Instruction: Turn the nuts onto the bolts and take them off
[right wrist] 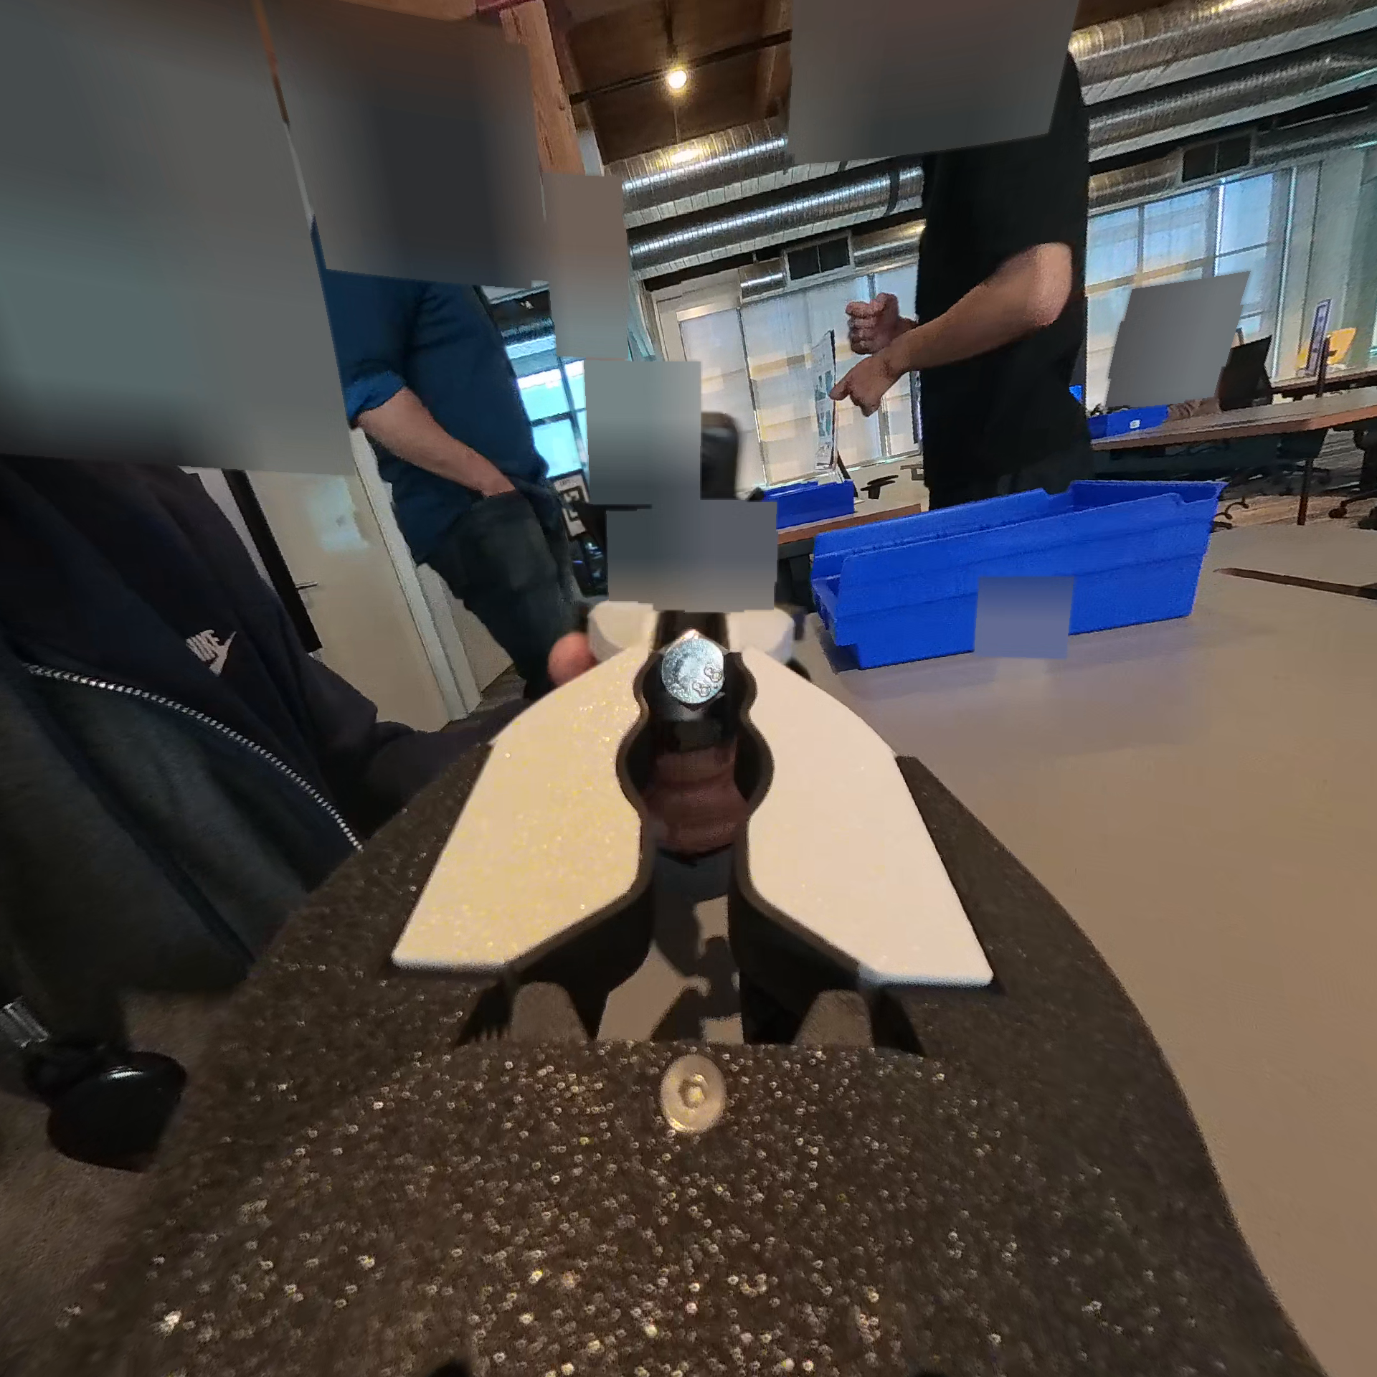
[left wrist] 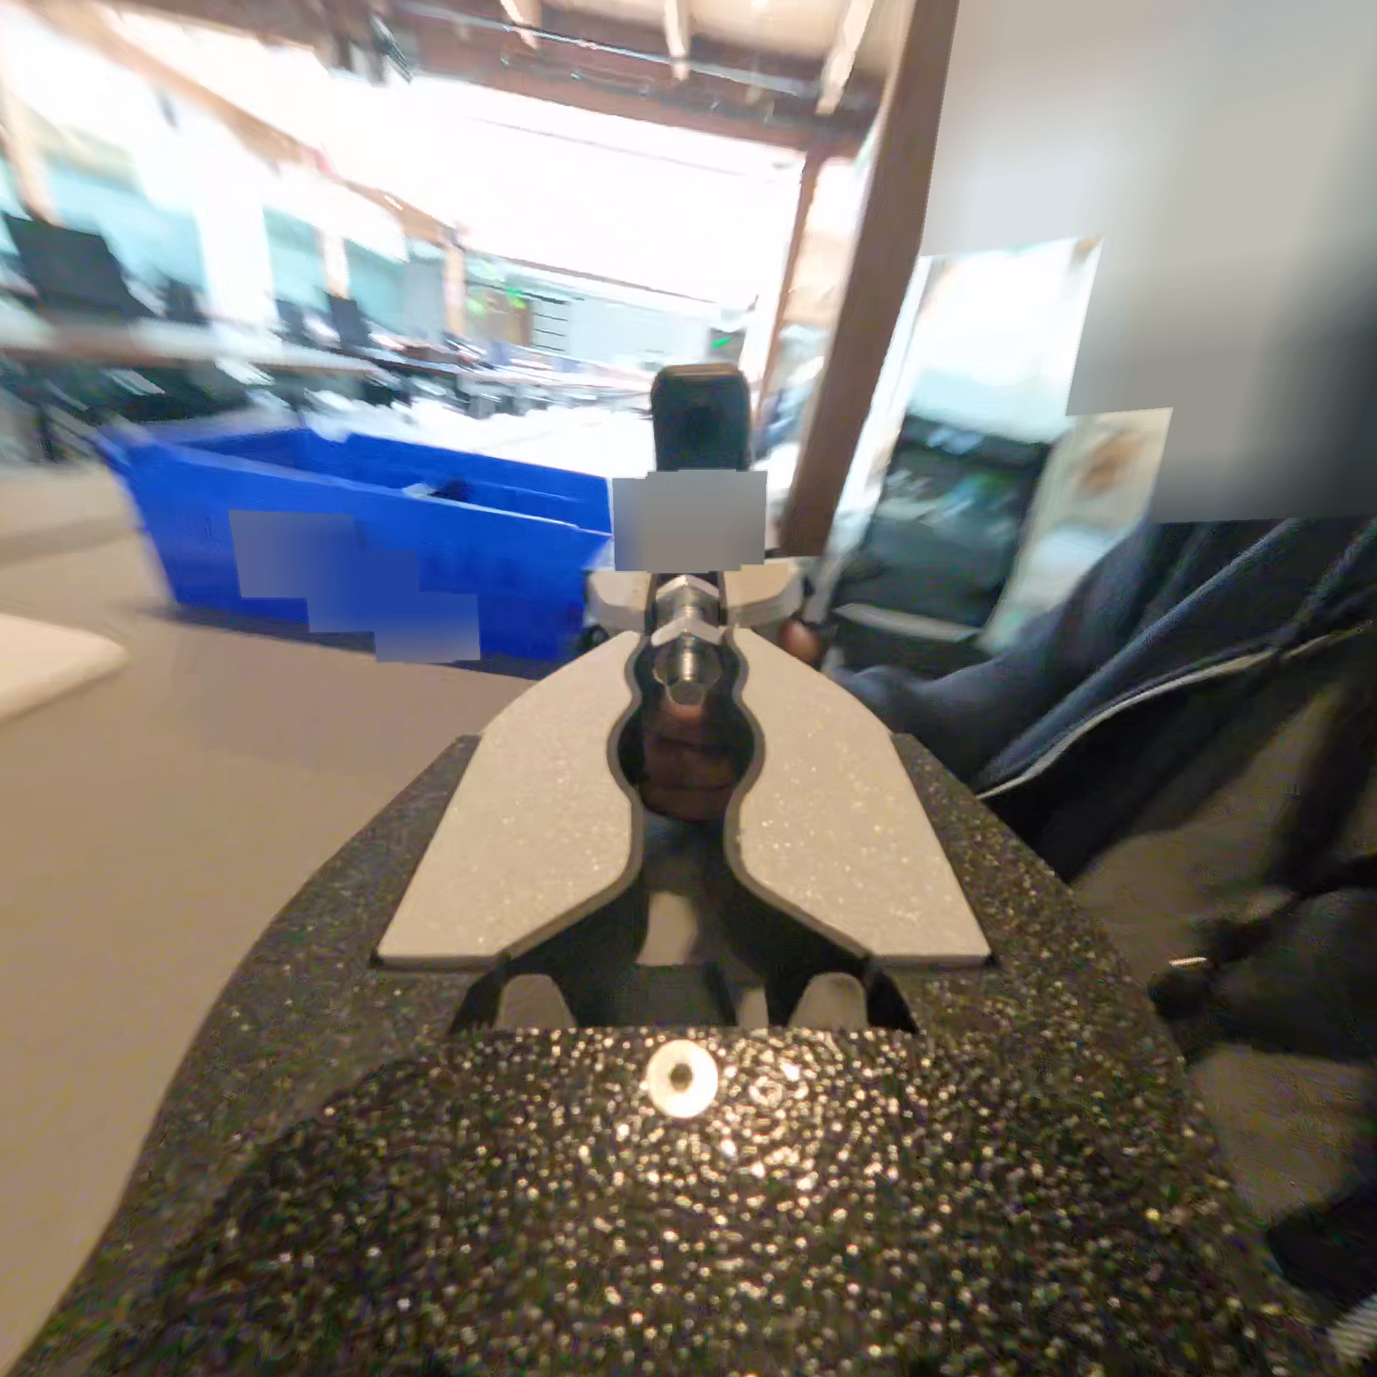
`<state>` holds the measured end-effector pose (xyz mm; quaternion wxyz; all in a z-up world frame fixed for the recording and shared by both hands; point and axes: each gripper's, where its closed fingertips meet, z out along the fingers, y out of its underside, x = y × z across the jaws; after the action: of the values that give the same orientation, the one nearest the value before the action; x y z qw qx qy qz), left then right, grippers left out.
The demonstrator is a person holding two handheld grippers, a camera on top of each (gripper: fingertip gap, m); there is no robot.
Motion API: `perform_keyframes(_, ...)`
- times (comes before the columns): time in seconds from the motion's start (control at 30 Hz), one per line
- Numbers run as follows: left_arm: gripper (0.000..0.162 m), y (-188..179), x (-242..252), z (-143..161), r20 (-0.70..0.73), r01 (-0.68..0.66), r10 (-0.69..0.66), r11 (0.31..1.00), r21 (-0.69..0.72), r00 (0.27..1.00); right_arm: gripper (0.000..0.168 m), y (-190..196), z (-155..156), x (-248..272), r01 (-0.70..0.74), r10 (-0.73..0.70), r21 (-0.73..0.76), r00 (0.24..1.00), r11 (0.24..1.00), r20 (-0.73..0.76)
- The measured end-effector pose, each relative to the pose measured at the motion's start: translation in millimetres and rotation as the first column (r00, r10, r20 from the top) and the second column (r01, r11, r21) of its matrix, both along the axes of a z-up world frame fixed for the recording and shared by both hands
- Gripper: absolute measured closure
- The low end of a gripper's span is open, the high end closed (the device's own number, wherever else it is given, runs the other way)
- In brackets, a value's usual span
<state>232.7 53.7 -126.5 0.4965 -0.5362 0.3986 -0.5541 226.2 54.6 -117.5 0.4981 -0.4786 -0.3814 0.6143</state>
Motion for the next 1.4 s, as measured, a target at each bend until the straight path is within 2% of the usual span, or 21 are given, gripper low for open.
perform_keyframes(0.07, 0.145, -2, -1, 1, 0.103, 0.145, -0.124, 0.961, -0.233, 0.987, 0.152, 0, 0, -1, -0.001, 0.001, -0.001, 1.0, 1.0, 0.003)
perform_keyframes(0.1, 0.145, -2, -2, 1, 0.147, 0.192, -0.154, 0.935, -0.297, 0.977, 0.152, 0, -1, -1, 0.0, 0.0, -0.001, 1.0, 1.0, 0.005)
perform_keyframes(0.17, 0.144, -3, -2, 2, 0.202, 0.232, -0.175, 0.923, -0.306, 0.964, 0.152, 0, 0, 0, -0.004, 0.004, -0.006, 1.0, 1.0, -0.004)
perform_keyframes(0.23, 0.131, -3, -2, 4, 0.188, 0.184, -0.145, 0.961, -0.208, 0.971, 0.152, 2, 1, 2, 0.001, -0.001, -0.014, 1.0, 1.0, -0.016)
perform_keyframes(0.3, 0.123, 2, -4, 6, 0.133, 0.027, -0.024, 1.0, -0.016, 0.991, 0.152, 3, 3, 4, -0.004, 0.003, -0.028, 0.999, 1.0, -0.035)
perform_keyframes(0.33, 0.122, 5, -6, 7, 0.103, -0.07, 0.058, 0.992, 0.108, 0.993, 0.152, 3, 3, 4, -0.004, 0.003, -0.031, 0.999, 1.0, -0.039)
perform_keyframes(0.4, 0.124, 5, -7, 10, 0.07, -0.203, 0.19, 0.914, 0.351, 0.979, 0.151, 3, 3, 4, -0.009, 0.008, -0.033, 0.999, 0.999, -0.04)
perform_keyframes(0.47, 0.132, 0, -5, 11, 0.052, -0.251, 0.263, 0.813, 0.525, 0.963, 0.151, 2, 3, 3, -0.015, 0.014, -0.032, 0.999, 0.999, -0.037)
perform_keyframes(0.57, 0.134, 2, -1, 6, 0.019, -0.279, 0.347, 0.72, 0.636, 0.938, 0.151, 2, 3, 3, -0.016, 0.015, -0.032, 0.999, 0.999, -0.037)
perform_keyframes(0.7, 0.144, 6, 2, 0, -0.019, -0.285, 0.386, 0.711, 0.643, 0.922, 0.151, 2, 2, 2, -0.01, 0.01, -0.024, 1.0, 1.0, -0.025)
perform_keyframes(0.77, 0.144, 5, 3, 0, -0.047, -0.254, 0.335, 0.791, 0.557, 0.941, 0.152, 1, 2, 2, -0.008, 0.008, -0.021, 1.0, 1.0, -0.023)
perform_keyframes(0.83, 0.144, 4, 3, -1, -0.069, -0.193, 0.239, 0.897, 0.397, 0.969, 0.151, 1, 1, 2, 0.0, -0.001, -0.011, 1.0, 1.0, -0.014)
perform_keyframes(0.9, 0.144, 3, 2, -2, -0.064, -0.088, 0.097, 0.987, 0.132, 0.993, 0.152, 2, 0, 1, 0.013, -0.013, 0.001, 1.0, 1.0, 0.001)
perform_keyframes(0.93, 0.145, 2, 1, -2, -0.035, -0.014, 0.013, 0.999, -0.032, 0.999, 0.152, 2, -1, 0, 0.018, -0.018, 0.008, 1.0, 1.0, 0.009)
perform_keyframes(1.0, 0.145, 0, 0, -2, 0.061, 0.124, -0.11, 0.945, -0.301, 0.992, 0.152, 1, -2, -1, 0.029, -0.029, 0.023, 0.999, 0.999, 0.022)
perform_keyframes(1.03, 0.145, 0, 0, -2, 0.105, 0.166, -0.136, 0.912, -0.374, 0.985, 0.152, 1, -2, -1, 0.034, -0.034, 0.03, 0.999, 0.999, 0.027)
perform_keyframes(1.13, 0.145, 0, 0, 0, 0.191, 0.231, -0.16, 0.862, -0.451, 0.969, 0.151, 1, -1, 0, 0.03, -0.03, 0.025, 0.999, 0.999, 0.017)
perform_keyframes(1.2, 0.136, -3, -1, 5, 0.208, 0.242, -0.171, 0.891, -0.385, 0.963, 0.152, 2, 0, 1, 0.031, -0.031, 0.019, 0.999, 0.999, 0.008)
perform_keyframes(1.27, 0.124, -2, -3, 11, 0.188, 0.173, -0.127, 0.953, -0.249, 0.974, 0.152, 3, 1, 2, 0.028, -0.027, 0.007, 1.0, 1.0, -0.006)
perform_keyframes(1.33, 0.119, 6, -7, 15, 0.139, -0.013, 0.017, 0.999, -0.032, 0.99, 0.152, 4, 2, 4, 0.023, -0.023, -0.004, 1.0, 1.0, -0.018)
perform_keyframes(1.4, 0.121, 12, -11, 15, 0.079, -0.187, 0.174, 0.96, 0.208, 0.982, 0.152, 4, 3, 4, 0.018, -0.019, -0.01, 1.0, 1.0, -0.025)
